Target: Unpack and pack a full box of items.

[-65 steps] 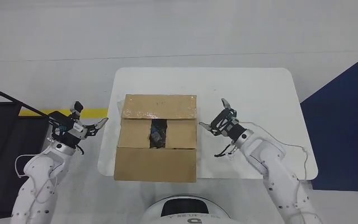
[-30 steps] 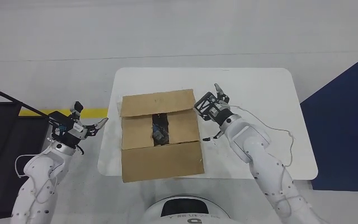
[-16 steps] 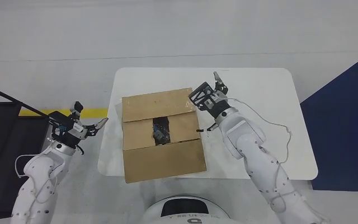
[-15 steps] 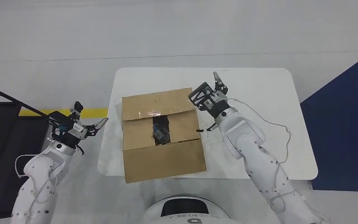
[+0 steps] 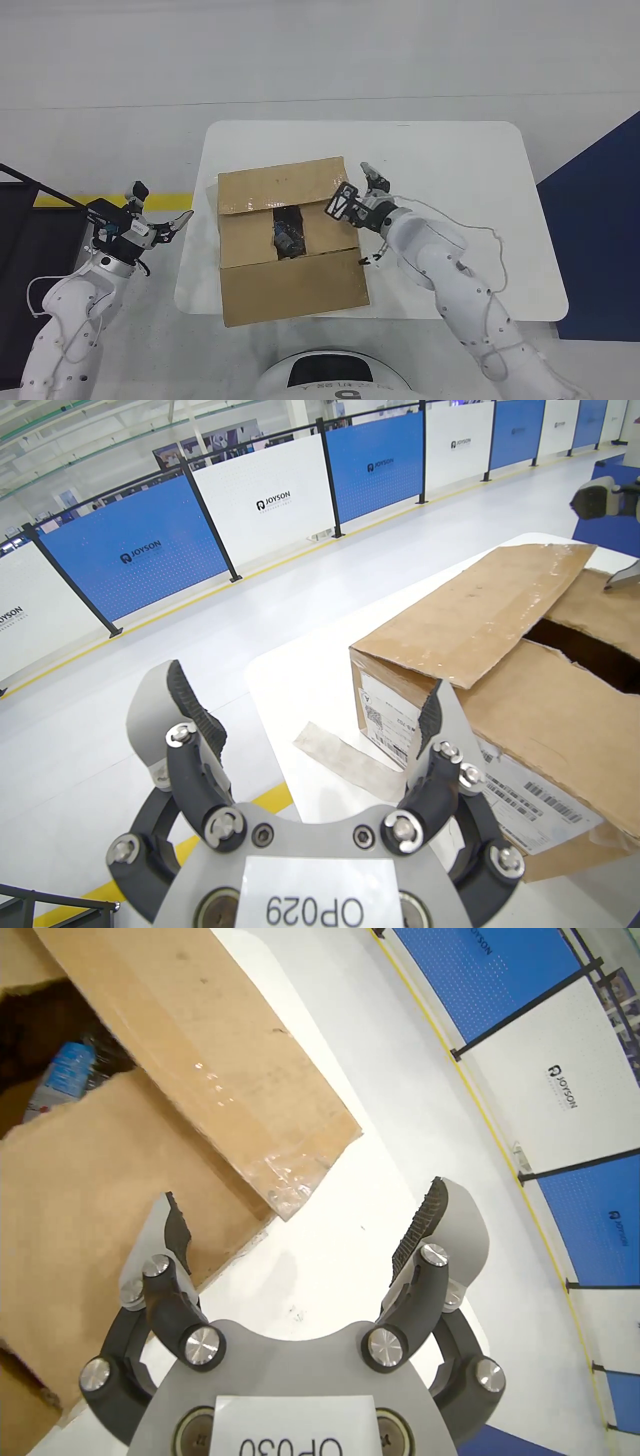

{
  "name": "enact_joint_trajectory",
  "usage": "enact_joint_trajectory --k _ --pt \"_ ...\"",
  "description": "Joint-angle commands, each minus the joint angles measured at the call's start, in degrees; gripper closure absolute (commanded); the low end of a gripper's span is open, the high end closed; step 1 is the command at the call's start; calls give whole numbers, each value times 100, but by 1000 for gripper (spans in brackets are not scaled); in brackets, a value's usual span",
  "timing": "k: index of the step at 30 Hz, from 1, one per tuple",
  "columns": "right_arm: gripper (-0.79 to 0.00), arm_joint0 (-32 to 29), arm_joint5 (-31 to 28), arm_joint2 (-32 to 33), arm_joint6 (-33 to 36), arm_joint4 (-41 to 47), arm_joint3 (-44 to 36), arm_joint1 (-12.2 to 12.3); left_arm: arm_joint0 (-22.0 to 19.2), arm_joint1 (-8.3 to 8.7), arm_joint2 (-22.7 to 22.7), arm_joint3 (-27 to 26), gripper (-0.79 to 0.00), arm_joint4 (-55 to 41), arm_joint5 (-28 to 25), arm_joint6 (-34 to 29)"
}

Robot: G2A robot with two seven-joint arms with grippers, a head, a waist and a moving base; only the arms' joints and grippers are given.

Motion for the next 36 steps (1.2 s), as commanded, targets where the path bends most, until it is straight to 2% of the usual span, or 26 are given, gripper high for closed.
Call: enact_joint_trajectory --k 1,4,10,13,16,22,27,31,36 --pt "-785 94 387 -148 106 -226 63 -48 0 0 0 0 -785 0 0 0" --pt "-785 283 1136 -269 300 -588 146 -129 0 0 0 0 -785 0 0 0" --pt "-785 804 2015 -543 497 -736 283 -324 0 0 0 0 -785 0 0 0" --pt "-785 1318 2339 -698 600 -591 605 -468 0 0 0 0 -785 0 0 0" --pt "-785 2054 2489 -893 798 -230 1343 -661 0 0 0 0 -785 0 0 0" --pt "-785 3466 2485 -1405 1145 984 3349 -1152 0 0 0 0 -785 0 0 0" --pt "-785 4048 2447 -1805 1208 1756 4680 -1537 0 0 0 0 -785 0 0 0" --pt "-785 4241 2333 -1935 1166 2091 5163 -1726 0 0 0 0 -785 0 0 0" --pt "-785 4178 1965 -1472 799 2970 4938 -1731 0 0 0 0 -785 0 0 0"
